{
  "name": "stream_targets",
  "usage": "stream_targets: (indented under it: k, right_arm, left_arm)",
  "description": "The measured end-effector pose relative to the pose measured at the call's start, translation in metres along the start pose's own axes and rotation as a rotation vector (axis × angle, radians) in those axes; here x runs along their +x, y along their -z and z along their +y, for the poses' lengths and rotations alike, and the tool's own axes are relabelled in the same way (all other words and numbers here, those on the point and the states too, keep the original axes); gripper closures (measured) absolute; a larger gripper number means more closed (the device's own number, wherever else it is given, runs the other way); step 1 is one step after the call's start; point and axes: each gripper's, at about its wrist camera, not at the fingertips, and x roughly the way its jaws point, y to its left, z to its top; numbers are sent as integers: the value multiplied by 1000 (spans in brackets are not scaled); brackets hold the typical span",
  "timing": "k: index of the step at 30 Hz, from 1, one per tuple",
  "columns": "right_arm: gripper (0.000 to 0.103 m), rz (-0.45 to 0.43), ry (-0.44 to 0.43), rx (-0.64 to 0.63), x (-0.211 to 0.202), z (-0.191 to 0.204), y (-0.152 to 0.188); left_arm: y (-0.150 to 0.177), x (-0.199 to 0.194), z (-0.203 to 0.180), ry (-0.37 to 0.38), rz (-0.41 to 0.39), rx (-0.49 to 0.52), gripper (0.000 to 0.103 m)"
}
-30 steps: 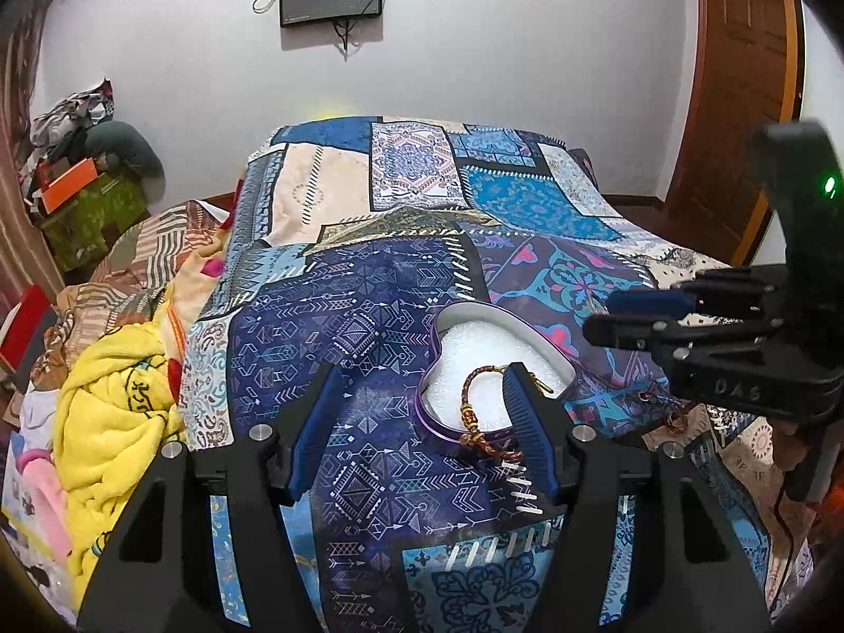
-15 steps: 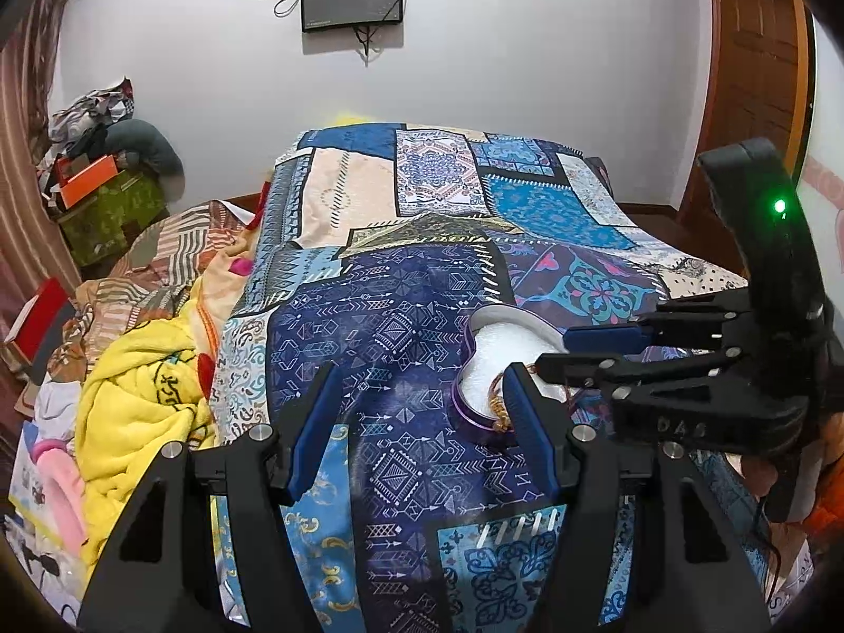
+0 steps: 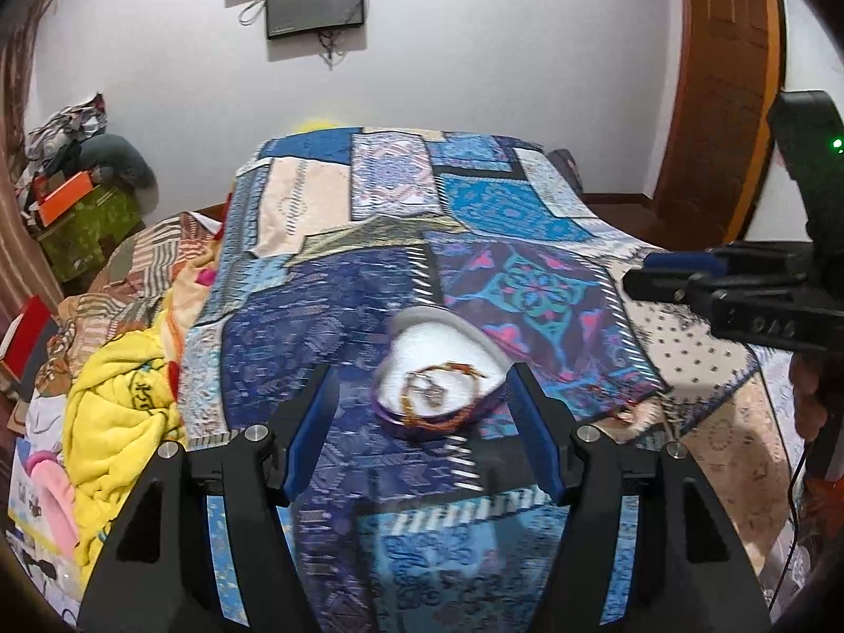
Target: Organize jewelry
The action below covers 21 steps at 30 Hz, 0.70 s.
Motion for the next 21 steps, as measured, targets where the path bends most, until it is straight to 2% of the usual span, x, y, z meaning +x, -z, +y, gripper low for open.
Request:
stream_targets:
  k: [2,7,18,20,21]
  right_arm:
    - [69,-6,42,6,-9,-8,7]
    - [68,7,69,32,-21,-24,24]
    - [68,75,58,84,-21,-39,69]
    - [68,86,55,90,-20,-40,75]
    - [68,89,54,95,-19,-41,78]
  left_arm:
    - [1,2,-10,19,13,9,38]
    - [6,10,-32,63,56,20,38]
    - [31,47,-68,212,218,10,38]
    - [34,54,-74,238,244,3,41]
    - [35,58,-77,252,257,1,47]
